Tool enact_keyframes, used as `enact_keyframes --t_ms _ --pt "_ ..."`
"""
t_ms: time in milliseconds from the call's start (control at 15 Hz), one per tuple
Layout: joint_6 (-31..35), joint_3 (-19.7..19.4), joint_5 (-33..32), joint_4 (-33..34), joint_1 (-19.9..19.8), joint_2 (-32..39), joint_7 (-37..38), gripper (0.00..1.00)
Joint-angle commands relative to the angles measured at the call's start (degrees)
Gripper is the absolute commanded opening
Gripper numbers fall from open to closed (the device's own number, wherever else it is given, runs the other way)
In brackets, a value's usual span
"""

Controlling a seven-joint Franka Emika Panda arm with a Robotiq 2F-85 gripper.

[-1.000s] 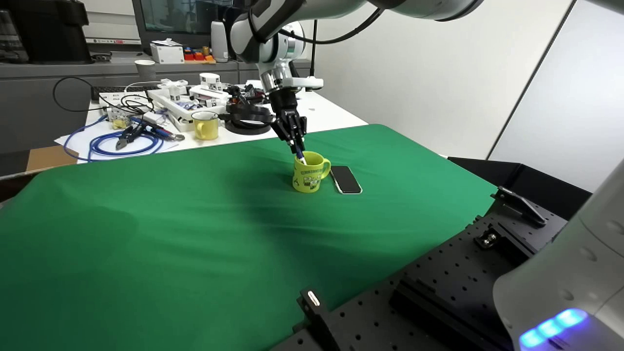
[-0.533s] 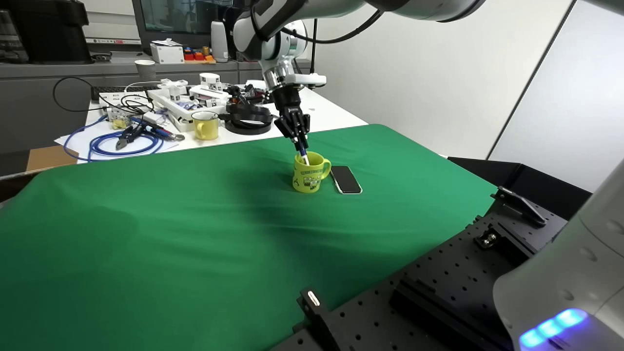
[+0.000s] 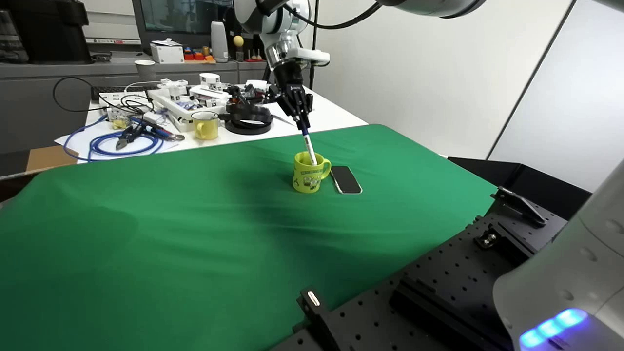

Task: Put the marker in the mug on the table

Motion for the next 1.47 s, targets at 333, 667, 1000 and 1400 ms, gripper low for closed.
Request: enact_keyframes --t_ms 333,667,1000,1400 --pt "-8.25 2.06 4.62 7.38 -2.07 0.28 -3.03 0.06" --pt "-11.18 3.24 6.99 9.41 -1.79 0.46 -4.14 0.06" --pt "-10.55 4.55 7.73 9.53 -0.45 1.97 -6.19 0.06" --pt "-9.84 4.98 6.30 8.94 3.61 5.32 -11.38 0.06"
